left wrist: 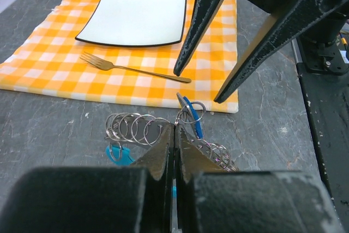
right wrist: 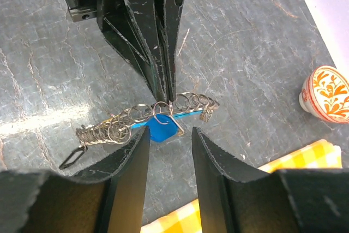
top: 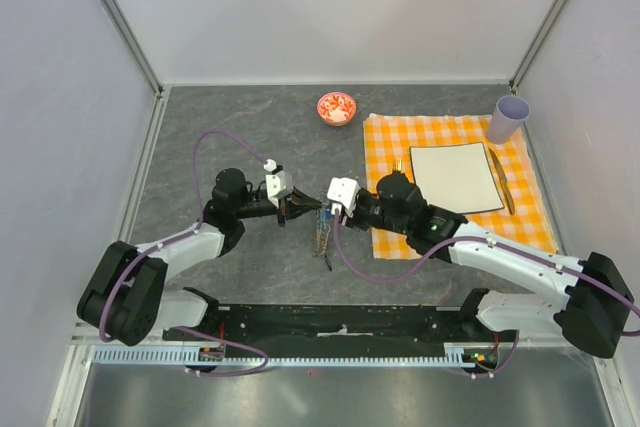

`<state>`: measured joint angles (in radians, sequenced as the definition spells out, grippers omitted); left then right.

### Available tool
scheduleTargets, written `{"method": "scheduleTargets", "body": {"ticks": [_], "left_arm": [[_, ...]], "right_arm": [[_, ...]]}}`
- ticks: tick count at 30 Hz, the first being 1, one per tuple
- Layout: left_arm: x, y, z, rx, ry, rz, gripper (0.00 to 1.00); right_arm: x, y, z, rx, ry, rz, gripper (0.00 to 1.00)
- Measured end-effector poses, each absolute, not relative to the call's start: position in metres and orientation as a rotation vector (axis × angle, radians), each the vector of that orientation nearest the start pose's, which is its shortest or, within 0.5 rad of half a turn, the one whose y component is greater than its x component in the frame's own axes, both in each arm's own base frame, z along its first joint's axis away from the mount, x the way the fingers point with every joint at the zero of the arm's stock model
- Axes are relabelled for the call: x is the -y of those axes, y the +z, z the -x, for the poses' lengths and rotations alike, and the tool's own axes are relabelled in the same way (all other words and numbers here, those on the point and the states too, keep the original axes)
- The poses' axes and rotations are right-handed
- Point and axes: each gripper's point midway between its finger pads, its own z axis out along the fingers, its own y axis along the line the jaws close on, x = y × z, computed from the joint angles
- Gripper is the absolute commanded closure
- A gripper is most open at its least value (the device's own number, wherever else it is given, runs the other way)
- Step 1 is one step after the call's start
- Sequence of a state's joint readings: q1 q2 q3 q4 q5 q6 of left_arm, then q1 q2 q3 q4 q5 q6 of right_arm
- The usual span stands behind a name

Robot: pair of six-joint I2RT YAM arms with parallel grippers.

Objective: Put the keys on the keyring

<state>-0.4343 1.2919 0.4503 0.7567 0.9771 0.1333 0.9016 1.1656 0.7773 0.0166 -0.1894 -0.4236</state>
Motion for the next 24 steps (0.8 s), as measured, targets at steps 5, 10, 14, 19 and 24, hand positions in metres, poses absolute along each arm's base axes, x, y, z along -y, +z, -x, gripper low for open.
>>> {"method": "scheduleTargets", "body": {"ticks": [5, 10, 14, 19, 24], "left_arm": [[0.268, 0.167, -0.236, -1.29, -1.029, -1.156, 0.98], [0.268, 0.167, -0.235, -1.291, -1.032, -1.157, 0.98], [0.268, 0.168, -0.235, -1.294, -1.027, -1.154, 0.98], [0.267, 0.168, -0.236, -1.303, -1.021, -1.147, 0.98], [0.267, 0.168, -0.237, -1.307, -1.014, -1.142, 0.98]], "right_arm": [[-0.32, 0.193, -0.226, -1.432, 0.441, 1.355, 0.55], [-0.336, 0.194, -0.224, -1.396, 0.413, 1.416, 0.57], [-0.339, 0.192, -0.228, -1.394, 0.379, 1.433, 0.62], [-0.333, 0.182, -0.233, -1.432, 0.327, 1.447, 0.7], [-0.329, 0.179, -0.235, -1.448, 0.298, 1.452, 0.87]]}}
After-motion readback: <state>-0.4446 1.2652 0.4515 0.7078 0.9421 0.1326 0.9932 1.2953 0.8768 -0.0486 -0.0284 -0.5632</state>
